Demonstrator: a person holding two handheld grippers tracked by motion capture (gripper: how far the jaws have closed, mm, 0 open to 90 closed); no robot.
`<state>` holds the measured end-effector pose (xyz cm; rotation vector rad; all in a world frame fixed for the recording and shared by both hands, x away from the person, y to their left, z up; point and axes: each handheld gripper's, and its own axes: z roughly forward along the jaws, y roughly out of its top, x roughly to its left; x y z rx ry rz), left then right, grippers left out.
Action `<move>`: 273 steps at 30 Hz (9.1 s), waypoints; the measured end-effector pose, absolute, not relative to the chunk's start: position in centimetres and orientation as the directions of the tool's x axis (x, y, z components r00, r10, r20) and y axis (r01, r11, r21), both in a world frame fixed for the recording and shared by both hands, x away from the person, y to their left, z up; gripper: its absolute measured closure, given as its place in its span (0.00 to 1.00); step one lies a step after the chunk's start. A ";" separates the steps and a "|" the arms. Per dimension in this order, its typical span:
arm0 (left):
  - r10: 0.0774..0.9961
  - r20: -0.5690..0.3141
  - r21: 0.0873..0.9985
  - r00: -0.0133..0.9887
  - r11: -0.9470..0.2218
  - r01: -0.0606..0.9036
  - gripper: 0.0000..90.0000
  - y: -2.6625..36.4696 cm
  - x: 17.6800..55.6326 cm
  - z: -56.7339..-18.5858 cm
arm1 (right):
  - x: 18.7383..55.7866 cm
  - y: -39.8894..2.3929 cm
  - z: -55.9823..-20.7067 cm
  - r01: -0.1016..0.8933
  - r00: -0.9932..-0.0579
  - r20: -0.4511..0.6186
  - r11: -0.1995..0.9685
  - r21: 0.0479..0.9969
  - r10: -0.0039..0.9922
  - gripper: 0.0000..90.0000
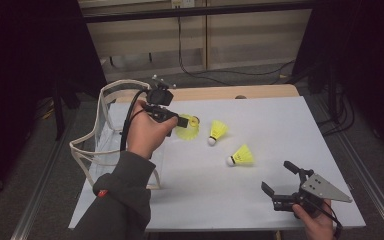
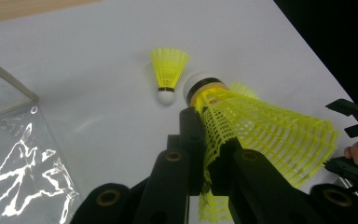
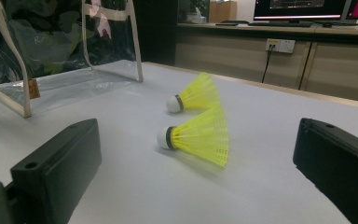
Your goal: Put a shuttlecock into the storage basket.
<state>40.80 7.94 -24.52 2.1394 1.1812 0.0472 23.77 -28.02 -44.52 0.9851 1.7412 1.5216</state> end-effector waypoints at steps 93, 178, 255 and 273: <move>0.834 -0.284 0.573 0.473 -0.248 0.781 0.98 11.8 43.3 -20.4 | 23.7 -28.1 -44.4 0.130 -0.530 0.023 0.055 0.990 0.847 0.01; 0.899 -0.236 0.577 0.369 -0.176 0.797 0.98 17.4 44.5 -18.0 | 23.7 -28.2 -44.3 0.126 -0.529 0.018 0.058 0.990 0.849 0.01; 0.933 -0.189 0.536 0.306 -0.163 0.828 0.97 20.7 45.5 -21.1 | 23.7 -28.1 -44.3 0.127 -0.531 0.016 0.061 0.990 0.847 0.01; 0.934 -0.184 0.529 0.306 -0.168 0.832 0.97 20.5 45.6 -21.7 | 23.7 -28.0 -44.4 0.129 -0.531 0.019 0.059 0.990 0.847 0.01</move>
